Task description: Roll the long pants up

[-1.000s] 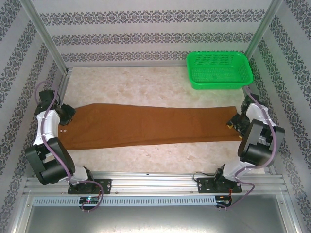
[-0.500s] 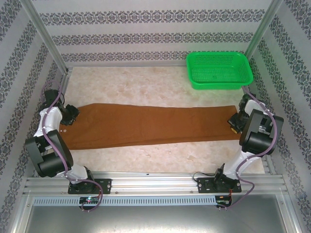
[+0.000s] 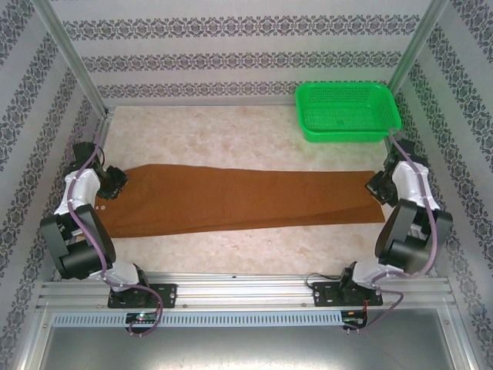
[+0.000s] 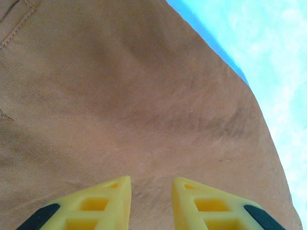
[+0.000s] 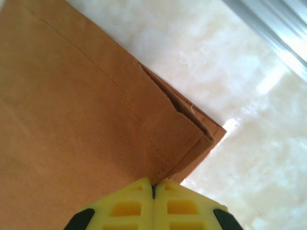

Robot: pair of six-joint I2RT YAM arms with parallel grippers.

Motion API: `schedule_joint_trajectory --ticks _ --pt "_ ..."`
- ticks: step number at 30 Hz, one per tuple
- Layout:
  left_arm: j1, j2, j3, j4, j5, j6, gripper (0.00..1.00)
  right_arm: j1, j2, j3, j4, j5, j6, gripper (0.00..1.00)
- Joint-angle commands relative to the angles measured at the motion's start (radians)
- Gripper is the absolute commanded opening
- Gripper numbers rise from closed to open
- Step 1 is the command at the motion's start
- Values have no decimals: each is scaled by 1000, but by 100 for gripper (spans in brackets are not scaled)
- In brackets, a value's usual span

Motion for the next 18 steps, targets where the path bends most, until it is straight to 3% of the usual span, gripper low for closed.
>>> schedule_joint_trajectory --ticks 1,6,12,13,14,16,18 --pt "-8 5 11 -3 -4 -3 28 -2 -84 17 -112 44 -20 0" --pt "-5 19 1 -5 5 -15 28 -12 -174 29 -216 103 -50 0" --pt "4 13 -6 -7 21 -10 28 -31 -194 -70 -209 116 -70 0" --pt "6 13 -5 -9 23 -6 28 -31 -184 -62 -212 127 -67 4" --pt "7 12 -3 -11 29 -3 29 -32 -162 -44 -225 135 -68 31" --pt "9 15 0 -16 36 4 30 -33 -110 11 -271 116 -85 38" --pt "11 16 3 -23 33 7 30 -33 -89 54 -291 91 -84 58"
